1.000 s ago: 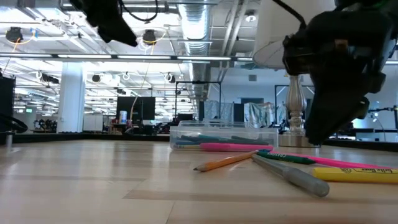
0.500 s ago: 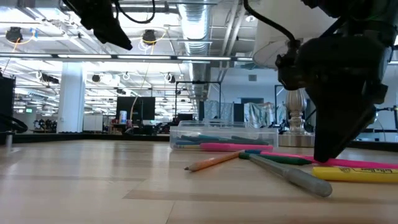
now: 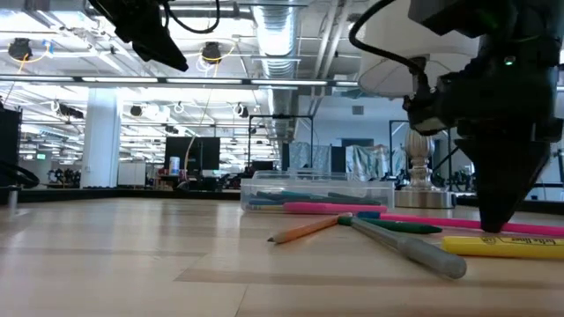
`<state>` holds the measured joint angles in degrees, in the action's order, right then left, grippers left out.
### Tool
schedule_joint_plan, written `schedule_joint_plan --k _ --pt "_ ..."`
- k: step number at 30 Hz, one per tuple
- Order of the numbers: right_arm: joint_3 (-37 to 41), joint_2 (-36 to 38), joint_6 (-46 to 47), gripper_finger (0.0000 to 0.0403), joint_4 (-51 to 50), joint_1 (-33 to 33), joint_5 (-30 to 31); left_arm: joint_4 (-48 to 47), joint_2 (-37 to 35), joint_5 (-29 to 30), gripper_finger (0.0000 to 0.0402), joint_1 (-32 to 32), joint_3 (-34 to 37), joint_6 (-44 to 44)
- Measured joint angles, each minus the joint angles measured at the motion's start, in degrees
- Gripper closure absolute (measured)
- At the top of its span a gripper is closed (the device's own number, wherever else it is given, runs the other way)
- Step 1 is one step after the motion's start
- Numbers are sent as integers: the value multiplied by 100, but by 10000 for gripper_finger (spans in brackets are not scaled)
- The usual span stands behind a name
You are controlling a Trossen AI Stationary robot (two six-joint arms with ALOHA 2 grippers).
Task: Pick & place school supplies into a supply box
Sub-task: Put the pink pencil into the transparent supply box
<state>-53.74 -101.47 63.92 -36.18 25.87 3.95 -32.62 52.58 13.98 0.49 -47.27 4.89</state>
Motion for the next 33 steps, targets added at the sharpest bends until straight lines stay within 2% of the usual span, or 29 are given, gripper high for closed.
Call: schedule_joint_plan --k 3,6,12,21,33 --pt "-103 -16 -1024 359 -47 -47 26 4 0 2 269 0 0 49" --pt "-171 -18 -1603 364 -67 -143 43 11 2 13 269 0 0 145" --pt "-179 -20 -1773 358 -58 -426 -276 15 2 24 269 2 0 353" --pt "-164 83 -2279 320 73 -647 -328 17 2 26 269 2 -4 393" --pt "-166 80 -2676 301 122 -1239 -1006 20 2 54 269 2 -4 362"
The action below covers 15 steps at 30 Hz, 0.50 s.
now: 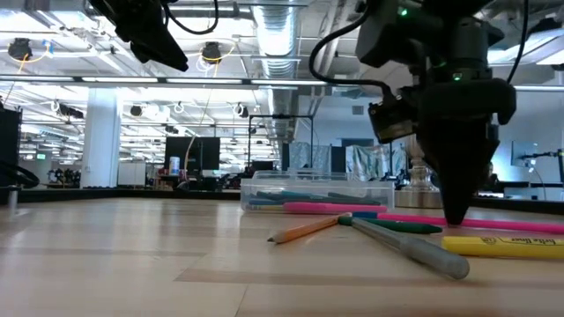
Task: Pick & place school supplies into a supply box
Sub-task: Put the pink pencil into the transparent supply box
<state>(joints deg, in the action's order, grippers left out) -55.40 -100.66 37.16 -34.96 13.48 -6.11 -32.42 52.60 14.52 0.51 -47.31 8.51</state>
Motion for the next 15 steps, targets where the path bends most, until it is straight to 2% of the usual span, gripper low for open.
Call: schedule_joint_plan --k 8,15 --pt "-2 2 -638 300 15 -66 46 34 0 93 269 0 -1 -2" --pt "-50 -202 -720 301 -194 124 471 33 2 131 269 0 -2 6"
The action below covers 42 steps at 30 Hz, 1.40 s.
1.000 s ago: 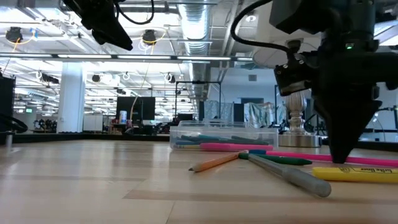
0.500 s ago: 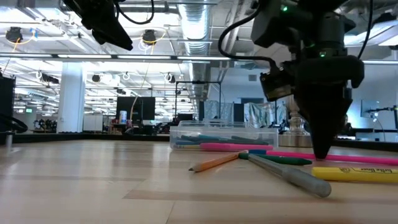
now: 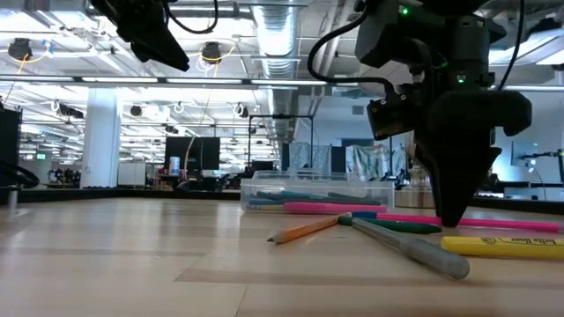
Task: Pick & place school supplies into a supply box
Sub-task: Put the pink pencil into the transparent supply box
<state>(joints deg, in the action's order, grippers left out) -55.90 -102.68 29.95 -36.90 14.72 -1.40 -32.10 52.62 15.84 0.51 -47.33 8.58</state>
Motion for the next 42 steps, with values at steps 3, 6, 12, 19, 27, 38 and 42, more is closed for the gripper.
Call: schedule_joint_plan --k 3,6,12,19,27,38,42 --pt "0 -42 -2 304 -44 102 156 0 0 5 269 0 0 52" --pt "-4 -71 -1 319 -54 178 236 0 0 48 269 0 0 81" --pt "0 -76 -2 371 -55 204 249 54 0 116 269 0 0 120" --pt "5 -74 -2 392 -44 206 237 221 0 116 269 0 0 120" --pt "32 -1 -2 398 -21 206 205 221 0 128 269 0 0 120" --pt "68 714 -264 400 -402 163 155 228 0 146 269 0 0 120" --pt "68 978 -358 401 -436 17 285 301 0 155 269 0 0 120"
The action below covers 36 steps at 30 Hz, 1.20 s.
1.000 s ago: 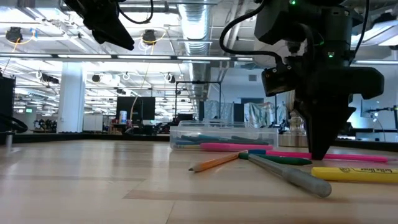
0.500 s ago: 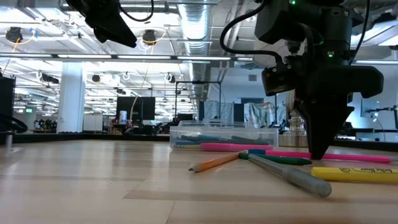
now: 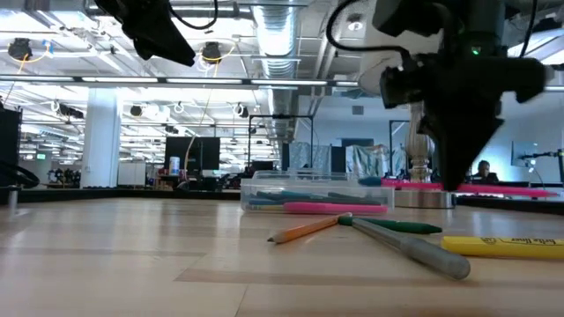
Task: Pick & place school supplies into a supply box
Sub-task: Put the pink pencil into the transparent supply box
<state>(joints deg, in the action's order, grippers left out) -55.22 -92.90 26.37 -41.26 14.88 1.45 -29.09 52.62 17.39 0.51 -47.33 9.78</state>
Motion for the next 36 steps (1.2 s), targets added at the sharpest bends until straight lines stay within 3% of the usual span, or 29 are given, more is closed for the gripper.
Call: schedule_joint_plan --k 9,17,20,27,36 --pt "-82 279 -696 402 696 -981 283 44 0 115 269 0 0 7" --pt "-976 -13 -1727 402 1341 -1965 297 224 0 111 269 0 0 72" --pt "-1232 -223 -2018 402 1150 -2239 186 319 0 111 269 0 0 83" --pt "-1763 -1056 -2368 402 1107 -2307 -289 297 0 109 269 8 0 101" --pt "-1854 -1344 -2763 400 496 -2166 -303 280 0 115 269 9 0 97"
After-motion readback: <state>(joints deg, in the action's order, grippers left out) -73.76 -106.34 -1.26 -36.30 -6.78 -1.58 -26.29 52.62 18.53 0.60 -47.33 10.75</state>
